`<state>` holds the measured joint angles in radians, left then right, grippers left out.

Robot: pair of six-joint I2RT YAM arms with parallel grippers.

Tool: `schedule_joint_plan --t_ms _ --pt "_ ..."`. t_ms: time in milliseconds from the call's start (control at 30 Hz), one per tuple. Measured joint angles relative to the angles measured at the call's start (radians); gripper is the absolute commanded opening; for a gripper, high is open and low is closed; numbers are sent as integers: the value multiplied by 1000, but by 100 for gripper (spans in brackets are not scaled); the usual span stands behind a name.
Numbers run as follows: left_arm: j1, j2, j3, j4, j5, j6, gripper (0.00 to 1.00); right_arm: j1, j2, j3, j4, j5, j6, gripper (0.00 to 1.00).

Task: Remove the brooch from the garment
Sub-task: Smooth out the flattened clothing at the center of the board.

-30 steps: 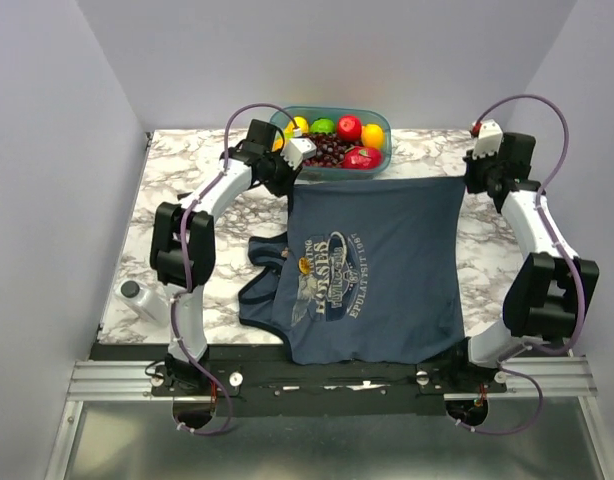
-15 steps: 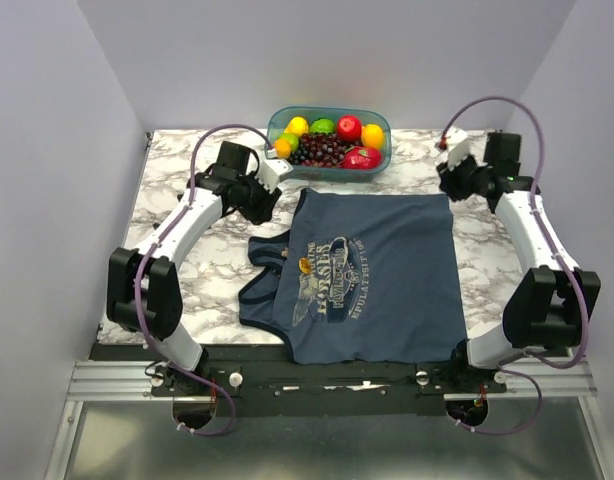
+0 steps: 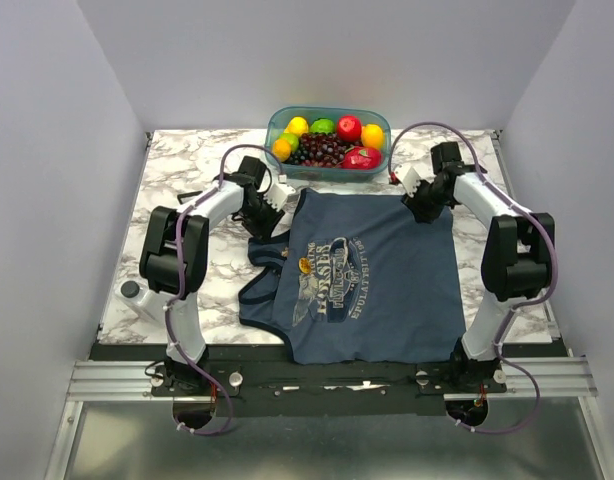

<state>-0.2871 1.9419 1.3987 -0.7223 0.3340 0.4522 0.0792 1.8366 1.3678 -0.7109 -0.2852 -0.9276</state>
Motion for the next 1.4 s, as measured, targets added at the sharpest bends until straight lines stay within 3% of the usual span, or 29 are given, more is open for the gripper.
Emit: schedule_joint_plan --t_ms 200,567,833,1000,1100,1167,1233,1400 --pt "23 43 22 -17 -61 28 37 9 108 89 3 89 -38 31" --pt "170 82 105 -37 -160 27 37 19 295 229 54 303 -114 19" --pt "180 82 174 -66 -190 42 38 18 452 450 117 409 -128 17" --pt "180 82 209 -79 -203 68 39 17 476 498 152 428 -138 18" --pt "180 76 237 -88 -171 74 41 16 460 497 157 416 -112 25" --pt "180 52 235 -89 -127 66 42 16 416 465 160 387 -87 36" --pt "179 6 225 -89 -68 40 43 20 334 409 156 347 -60 47" --pt "146 -141 148 -48 63 -85 45 64 51 272 178 210 30 57"
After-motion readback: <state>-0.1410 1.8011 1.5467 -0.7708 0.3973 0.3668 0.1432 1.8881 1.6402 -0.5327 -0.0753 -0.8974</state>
